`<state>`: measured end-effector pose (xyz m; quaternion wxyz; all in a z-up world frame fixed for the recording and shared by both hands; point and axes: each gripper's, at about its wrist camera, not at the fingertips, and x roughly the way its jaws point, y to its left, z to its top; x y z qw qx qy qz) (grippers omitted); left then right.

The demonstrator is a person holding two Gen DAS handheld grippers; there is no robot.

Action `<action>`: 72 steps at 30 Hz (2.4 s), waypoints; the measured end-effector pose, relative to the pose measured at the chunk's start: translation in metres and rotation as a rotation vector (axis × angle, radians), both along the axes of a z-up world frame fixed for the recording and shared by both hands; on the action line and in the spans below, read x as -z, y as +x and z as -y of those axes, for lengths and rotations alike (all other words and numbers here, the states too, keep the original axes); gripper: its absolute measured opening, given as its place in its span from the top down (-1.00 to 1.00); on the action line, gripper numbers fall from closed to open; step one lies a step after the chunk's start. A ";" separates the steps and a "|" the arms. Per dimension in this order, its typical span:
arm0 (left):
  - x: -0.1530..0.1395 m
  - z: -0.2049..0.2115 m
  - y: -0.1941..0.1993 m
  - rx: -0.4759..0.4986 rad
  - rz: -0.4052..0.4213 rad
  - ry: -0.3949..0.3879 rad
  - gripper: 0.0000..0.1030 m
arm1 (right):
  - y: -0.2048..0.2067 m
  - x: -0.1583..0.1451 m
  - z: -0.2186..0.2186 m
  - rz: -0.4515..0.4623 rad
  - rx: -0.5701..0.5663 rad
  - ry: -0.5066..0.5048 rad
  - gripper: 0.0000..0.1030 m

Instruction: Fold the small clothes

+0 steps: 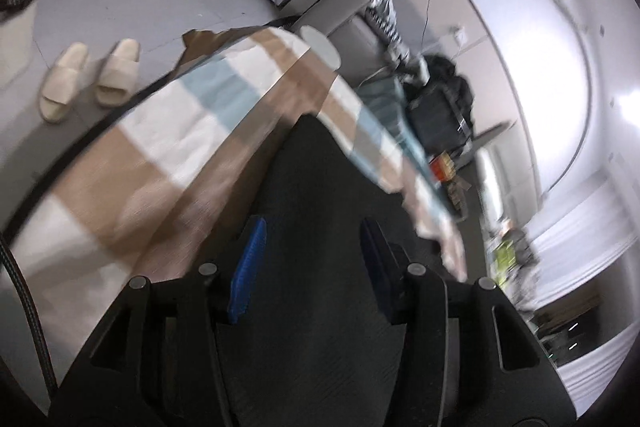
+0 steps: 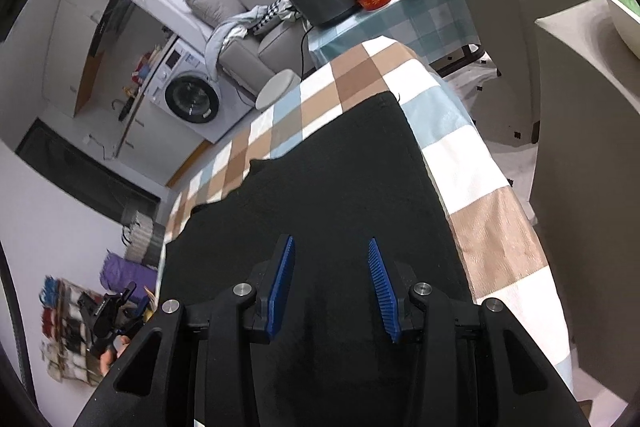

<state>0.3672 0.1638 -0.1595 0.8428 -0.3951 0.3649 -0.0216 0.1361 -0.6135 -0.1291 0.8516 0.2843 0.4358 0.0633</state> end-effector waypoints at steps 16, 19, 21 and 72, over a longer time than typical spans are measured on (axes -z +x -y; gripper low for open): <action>0.022 0.028 -0.117 0.192 -0.109 0.078 0.13 | -0.102 0.028 0.024 -0.035 -0.119 0.034 0.18; 0.021 0.035 -0.123 0.209 -0.085 0.083 0.53 | -0.107 0.028 0.023 -0.022 -0.128 0.044 0.18; 0.017 0.038 -0.130 0.216 -0.062 0.096 0.73 | -0.107 0.030 0.021 -0.028 -0.142 0.045 0.18; 0.001 0.041 -0.185 0.216 -0.089 0.182 0.06 | -0.122 0.017 0.005 0.055 -0.211 -0.236 0.90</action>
